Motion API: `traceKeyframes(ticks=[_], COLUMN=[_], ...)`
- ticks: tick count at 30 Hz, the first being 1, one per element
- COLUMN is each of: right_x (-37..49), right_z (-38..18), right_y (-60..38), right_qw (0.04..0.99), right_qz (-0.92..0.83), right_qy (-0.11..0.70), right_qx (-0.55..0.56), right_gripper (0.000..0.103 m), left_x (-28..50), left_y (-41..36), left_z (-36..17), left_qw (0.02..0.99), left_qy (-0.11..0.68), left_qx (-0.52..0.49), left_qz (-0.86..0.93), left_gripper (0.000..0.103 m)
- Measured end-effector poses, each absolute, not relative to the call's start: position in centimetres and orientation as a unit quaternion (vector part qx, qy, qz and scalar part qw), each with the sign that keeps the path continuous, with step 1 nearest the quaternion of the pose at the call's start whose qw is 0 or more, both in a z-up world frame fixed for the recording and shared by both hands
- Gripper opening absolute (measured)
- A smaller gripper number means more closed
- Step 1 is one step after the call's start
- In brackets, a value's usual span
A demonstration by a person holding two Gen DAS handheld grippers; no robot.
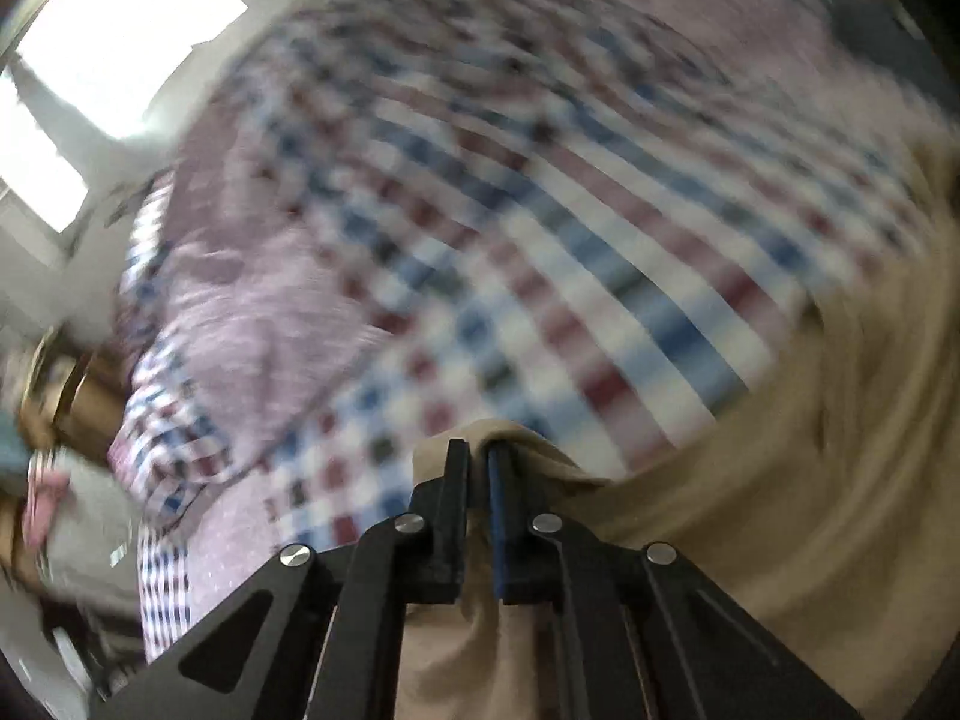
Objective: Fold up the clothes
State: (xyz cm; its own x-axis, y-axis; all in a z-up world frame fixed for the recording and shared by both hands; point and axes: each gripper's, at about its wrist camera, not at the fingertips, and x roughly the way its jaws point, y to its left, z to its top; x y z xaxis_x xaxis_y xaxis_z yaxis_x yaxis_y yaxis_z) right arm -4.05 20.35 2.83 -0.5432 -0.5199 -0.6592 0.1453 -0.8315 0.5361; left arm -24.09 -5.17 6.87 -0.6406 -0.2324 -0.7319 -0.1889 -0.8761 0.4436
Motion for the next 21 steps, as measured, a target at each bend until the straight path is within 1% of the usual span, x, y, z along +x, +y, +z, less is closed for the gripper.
traceKeyframes(ticks=[6,12,15,17,19,21], right_x=[-4.1,-4.1,-4.1,-4.1,-4.1,-4.1], right_z=[2.4,2.4,2.4,2.3,2.1,1.9], right_y=[20.2,20.0,19.8,19.7,19.5,19.3], right_qw=[0.196,0.199,0.2,0.2,0.2,0.2], right_qz=[-0.849,-0.849,-0.849,-0.849,-0.848,-0.848], right_qy=[-0.212,-0.207,-0.203,-0.2,-0.198,-0.194], right_qx=[0.443,0.444,0.444,0.447,0.449,0.451], right_gripper=[0.103,0.103,0.103,0.103,0.103,0.103], left_x=[-24.6,-20.8,-18.3,-16.3,-13.9,-12.2], left_y=[-13.8,-25.5,-32.2,-35.9,-39.3,-41.3], left_z=[12.4,16.2,16.1,15.0,12.6,10.2], left_qw=[0.097,0.21,0.266,0.303,0.343,0.379], left_qy=[-0.11,0.021,0.079,0.108,0.145,0.158], left_qx=[0.39,0.343,0.345,0.358,0.378,0.404], left_qz=[-0.909,-0.915,-0.897,-0.877,-0.848,-0.818], left_gripper=[0.005,0.004,0.004,0.004,0.004,0.005])
